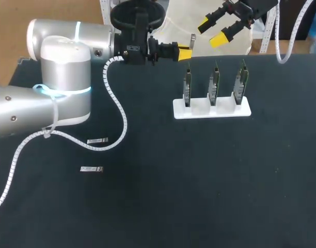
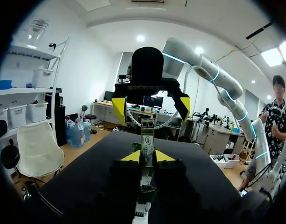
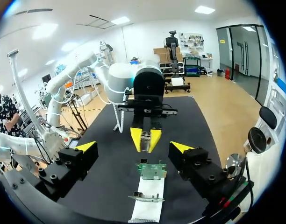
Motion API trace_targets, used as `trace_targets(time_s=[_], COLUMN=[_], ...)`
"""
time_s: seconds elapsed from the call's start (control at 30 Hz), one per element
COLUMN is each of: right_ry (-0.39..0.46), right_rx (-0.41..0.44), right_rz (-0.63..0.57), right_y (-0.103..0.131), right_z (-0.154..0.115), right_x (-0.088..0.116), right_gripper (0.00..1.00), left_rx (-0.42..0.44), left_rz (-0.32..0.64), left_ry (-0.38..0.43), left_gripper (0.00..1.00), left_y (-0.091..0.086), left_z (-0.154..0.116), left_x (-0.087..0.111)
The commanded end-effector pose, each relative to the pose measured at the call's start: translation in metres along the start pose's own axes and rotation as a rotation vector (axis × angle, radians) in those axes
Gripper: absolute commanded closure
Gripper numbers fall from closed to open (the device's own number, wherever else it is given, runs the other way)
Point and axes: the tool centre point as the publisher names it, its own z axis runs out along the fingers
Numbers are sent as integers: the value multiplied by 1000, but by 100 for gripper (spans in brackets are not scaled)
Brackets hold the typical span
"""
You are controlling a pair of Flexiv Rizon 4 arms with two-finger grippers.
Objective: Pick up the optical module with the left hand, and insert it into the network port with the right hand.
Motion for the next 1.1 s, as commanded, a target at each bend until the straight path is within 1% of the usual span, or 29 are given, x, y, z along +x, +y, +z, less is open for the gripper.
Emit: trace_targets(time_s=[0.03,0.3,0.47,0.57,0.77,1.1], right_ry=[-6,-34,-53,-68,-72,-80], right_rx=[130,197,262,279,280,276], right_rz=[0,25,51,64,69,51], right_y=[15,14,9,6,1,-6], right_z=[9,14,15,15,20,28], right_x=[1,2,2,2,0,-10], right_gripper=[0,0,0,0,0,0], left_rx=[1,1,1,1,1,1], left_rz=[1,1,1,1,1,1], left_ry=[-3,-3,-3,-3,-3,-3], left_gripper=[100,100,100,100,100,100], left_y=[1,1,1,1,1,1], left_z=[0,0,0,0,0,0], left_x=[1,1,1,1,1,1])
